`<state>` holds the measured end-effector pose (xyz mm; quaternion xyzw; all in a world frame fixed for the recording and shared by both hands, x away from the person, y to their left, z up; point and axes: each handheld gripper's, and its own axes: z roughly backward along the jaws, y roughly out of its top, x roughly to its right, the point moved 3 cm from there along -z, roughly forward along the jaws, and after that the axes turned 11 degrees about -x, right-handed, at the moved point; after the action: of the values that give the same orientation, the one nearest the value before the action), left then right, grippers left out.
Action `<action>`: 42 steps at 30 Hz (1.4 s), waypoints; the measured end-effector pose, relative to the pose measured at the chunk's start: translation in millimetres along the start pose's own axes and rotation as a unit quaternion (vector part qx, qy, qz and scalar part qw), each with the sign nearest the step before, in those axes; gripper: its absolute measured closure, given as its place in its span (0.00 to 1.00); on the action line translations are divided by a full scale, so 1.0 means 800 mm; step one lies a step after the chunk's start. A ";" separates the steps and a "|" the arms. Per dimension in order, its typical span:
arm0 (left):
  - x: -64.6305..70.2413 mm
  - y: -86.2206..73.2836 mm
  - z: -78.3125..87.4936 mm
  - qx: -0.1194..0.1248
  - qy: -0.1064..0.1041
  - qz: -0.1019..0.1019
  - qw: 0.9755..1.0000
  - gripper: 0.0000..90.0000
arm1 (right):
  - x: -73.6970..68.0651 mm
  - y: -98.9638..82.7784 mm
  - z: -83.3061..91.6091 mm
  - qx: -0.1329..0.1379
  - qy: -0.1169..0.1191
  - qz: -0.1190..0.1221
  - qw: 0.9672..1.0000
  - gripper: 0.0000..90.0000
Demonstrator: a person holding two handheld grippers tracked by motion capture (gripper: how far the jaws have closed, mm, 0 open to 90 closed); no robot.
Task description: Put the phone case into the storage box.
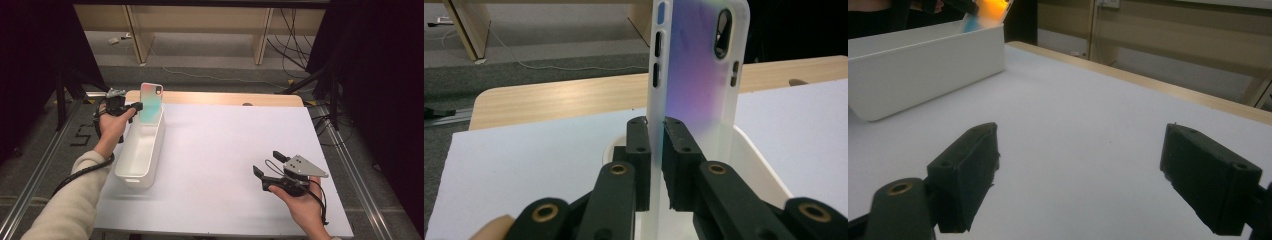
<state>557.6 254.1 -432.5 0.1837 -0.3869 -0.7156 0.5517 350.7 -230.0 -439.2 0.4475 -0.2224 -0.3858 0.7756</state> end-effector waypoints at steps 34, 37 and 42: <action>0.008 0.005 0.043 0.022 -0.012 -0.033 0.999 0.48 | 0.004 0.003 0.002 0.005 -0.010 0.001 1.000 0.19; 0.006 0.003 0.049 0.022 -0.013 -0.037 0.999 0.40 | 0.002 0.003 0.000 0.004 -0.004 -0.001 1.000 0.19; 0.014 -0.001 0.058 0.021 -0.015 -0.053 0.998 0.26 | 0.003 0.002 0.000 0.000 -0.003 0.001 1.000 0.19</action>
<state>521.3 260.5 -401.9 0.2053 -0.3997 -0.7382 0.5031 352.5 -231.3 -437.5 0.4462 -0.2254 -0.3867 0.7750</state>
